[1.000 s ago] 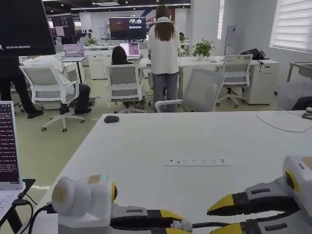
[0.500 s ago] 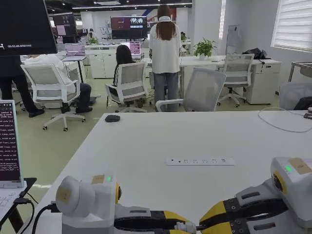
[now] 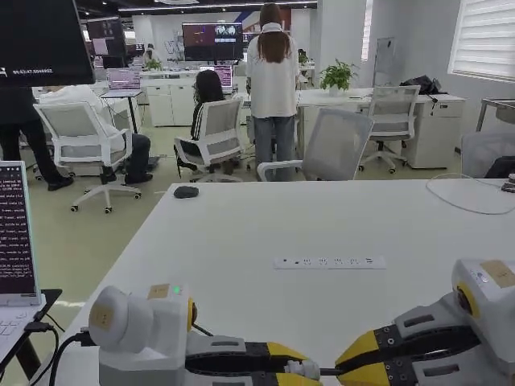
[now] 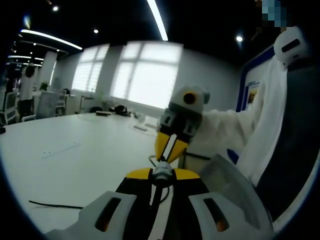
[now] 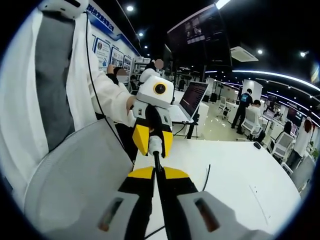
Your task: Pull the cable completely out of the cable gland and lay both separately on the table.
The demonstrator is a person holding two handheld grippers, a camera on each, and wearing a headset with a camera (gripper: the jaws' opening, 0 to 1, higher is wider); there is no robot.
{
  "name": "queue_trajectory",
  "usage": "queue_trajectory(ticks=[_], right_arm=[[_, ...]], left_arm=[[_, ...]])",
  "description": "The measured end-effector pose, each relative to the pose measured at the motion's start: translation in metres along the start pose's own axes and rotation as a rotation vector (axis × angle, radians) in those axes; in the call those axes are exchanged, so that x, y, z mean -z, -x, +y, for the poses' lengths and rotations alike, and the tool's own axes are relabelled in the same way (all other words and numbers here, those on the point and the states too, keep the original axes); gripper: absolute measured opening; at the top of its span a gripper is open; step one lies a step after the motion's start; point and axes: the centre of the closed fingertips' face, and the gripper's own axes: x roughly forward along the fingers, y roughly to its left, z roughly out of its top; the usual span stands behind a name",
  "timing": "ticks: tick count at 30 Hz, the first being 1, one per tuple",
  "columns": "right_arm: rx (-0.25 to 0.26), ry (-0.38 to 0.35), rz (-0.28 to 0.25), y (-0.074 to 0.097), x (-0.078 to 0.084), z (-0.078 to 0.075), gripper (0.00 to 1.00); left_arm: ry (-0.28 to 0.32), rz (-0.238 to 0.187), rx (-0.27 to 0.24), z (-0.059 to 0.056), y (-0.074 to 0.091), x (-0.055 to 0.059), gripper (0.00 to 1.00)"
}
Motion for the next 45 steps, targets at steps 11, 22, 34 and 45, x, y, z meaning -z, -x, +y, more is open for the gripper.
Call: queue_trajectory(ticks=[11, 22, 34, 45], right_arm=[[0.044, -0.059, 0.014, 0.016, 0.022, -0.005, 0.04], [0.081, -0.114, 0.059, 0.025, 0.047, -0.004, 0.04], [0.089, -0.161, 0.065, 0.023, 0.052, -0.007, 0.04], [0.095, -0.107, 0.071, 0.02, 0.036, -0.015, 0.07]], left_arm=[[0.001, -0.003, -0.014, 0.002, 0.005, 0.001, 0.16], [0.003, -0.011, -0.021, 0.003, 0.011, -0.001, 0.16], [-0.009, -0.012, -0.021, 0.001, 0.012, -0.001, 0.16], [-0.016, -0.027, -0.016, 0.0, 0.012, -0.007, 0.16]])
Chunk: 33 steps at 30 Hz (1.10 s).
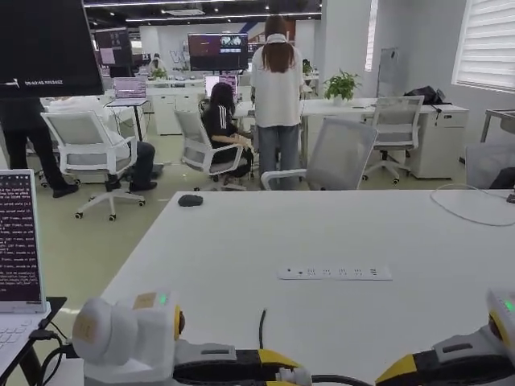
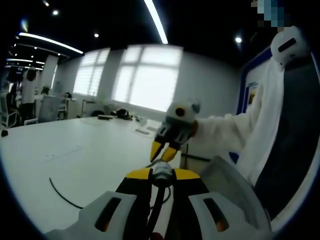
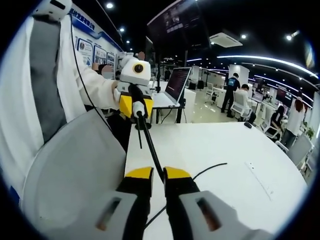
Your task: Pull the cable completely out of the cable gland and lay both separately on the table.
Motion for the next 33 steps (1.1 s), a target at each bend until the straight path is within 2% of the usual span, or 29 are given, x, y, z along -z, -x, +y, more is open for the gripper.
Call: queue_trajectory(ticks=[5, 7, 11, 13, 16, 20, 25, 33], right_arm=[[-0.018, 0.044, -0.049, -0.006, -0.028, 0.004, 0.16], [-0.046, 0.075, -0.068, -0.011, -0.042, 0.01, 0.17], [-0.082, 0.113, -0.08, -0.02, -0.054, 0.017, 0.17], [-0.103, 0.121, -0.084, -0.024, -0.056, 0.021, 0.17], [-0.107, 0.123, -0.075, -0.028, -0.054, 0.019, 0.17], [-0.124, 0.122, -0.088, -0.031, -0.058, 0.023, 0.15], [-0.152, 0.128, -0.084, -0.036, -0.058, 0.03, 0.06], [-0.154, 0.133, -0.081, -0.036, -0.056, 0.029, 0.04]], left_arm=[[-0.001, -0.002, 0.002, -0.001, -0.001, -0.002, 0.16], [-0.007, 0.004, 0.007, -0.003, -0.003, -0.001, 0.16], [-0.023, 0.017, 0.016, -0.006, -0.005, 0.0, 0.16], [-0.024, 0.017, 0.017, -0.006, -0.004, 0.0, 0.16], [-0.03, 0.019, 0.018, -0.005, -0.004, -0.001, 0.16], [-0.035, 0.018, 0.02, -0.005, -0.003, -0.003, 0.16], [-0.035, 0.015, 0.021, -0.005, -0.005, -0.003, 0.16], [-0.031, 0.014, 0.025, -0.006, -0.005, -0.001, 0.16]])
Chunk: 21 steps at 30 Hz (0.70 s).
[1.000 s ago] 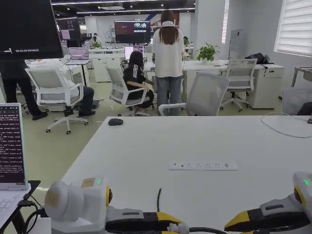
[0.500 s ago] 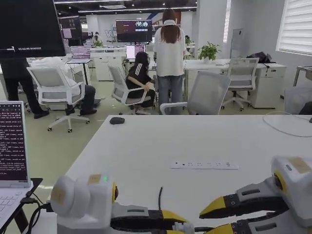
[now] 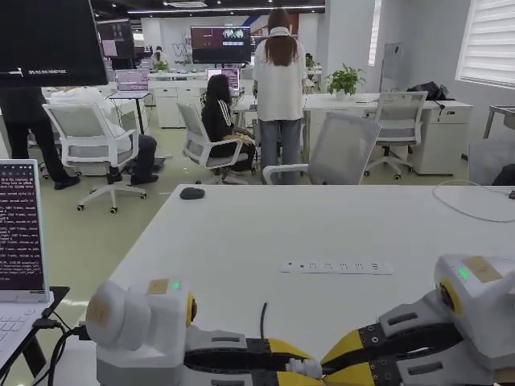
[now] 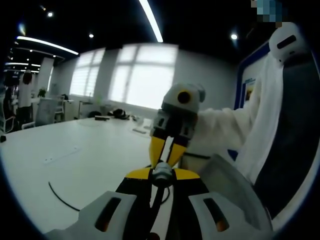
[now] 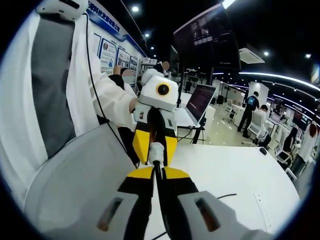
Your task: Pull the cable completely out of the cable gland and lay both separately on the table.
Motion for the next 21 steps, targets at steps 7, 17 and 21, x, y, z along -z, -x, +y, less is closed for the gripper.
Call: queue_trajectory(ticks=[7, 17, 21], right_arm=[[0.017, -0.01, 0.004, 0.002, 0.003, -0.004, 0.04], [0.042, -0.051, 0.016, 0.011, 0.016, -0.007, 0.05], [0.056, -0.072, 0.032, 0.017, 0.026, -0.008, 0.05]], left_arm=[[0.009, -0.007, -0.011, 0.003, 0.003, 0.0, 0.16], [0.021, -0.007, -0.019, 0.006, 0.011, 0.003, 0.16], [0.025, -0.003, -0.024, 0.006, 0.014, 0.005, 0.16]])
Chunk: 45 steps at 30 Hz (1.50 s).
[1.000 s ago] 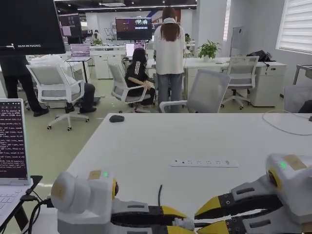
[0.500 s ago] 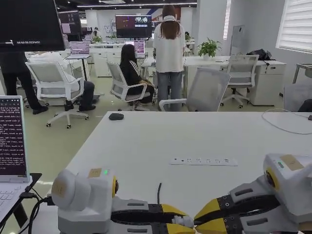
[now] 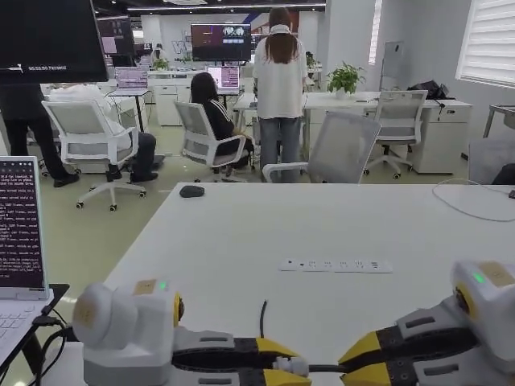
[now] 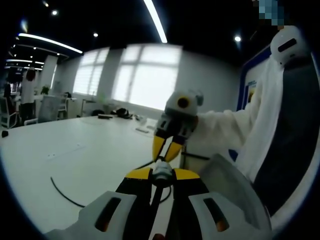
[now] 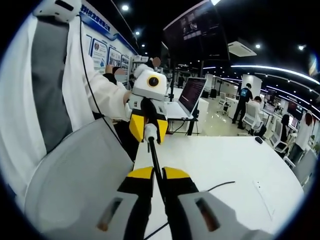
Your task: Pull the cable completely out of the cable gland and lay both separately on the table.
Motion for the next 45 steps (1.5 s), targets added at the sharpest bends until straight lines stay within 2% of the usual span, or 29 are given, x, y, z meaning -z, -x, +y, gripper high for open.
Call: queue_trajectory(ticks=[12, 25, 31, 36, 40, 45], right_arm=[[0.071, -0.093, 0.044, 0.023, 0.038, -0.005, 0.05], [0.088, -0.112, 0.044, 0.028, 0.04, -0.006, 0.06], [0.099, -0.102, 0.054, 0.027, 0.044, -0.009, 0.07], [0.107, -0.074, 0.051, 0.026, 0.036, -0.011, 0.18], [0.102, -0.041, 0.014, 0.023, 0.016, -0.013, 0.2], [0.046, 0.01, -0.036, 0.009, -0.009, -0.004, 0.21]], left_arm=[[0.002, -0.009, -0.016, 0.004, 0.006, -0.001, 0.16], [-0.005, -0.003, -0.011, 0.004, 0.003, -0.004, 0.16], [-0.017, 0.004, 0.006, -0.002, -0.002, -0.006, 0.16], [-0.019, 0.022, 0.008, -0.002, -0.006, -0.001, 0.16], [-0.013, 0.018, 0.015, -0.004, -0.009, 0.0, 0.16], [-0.016, 0.018, 0.024, -0.005, -0.013, 0.0, 0.16]])
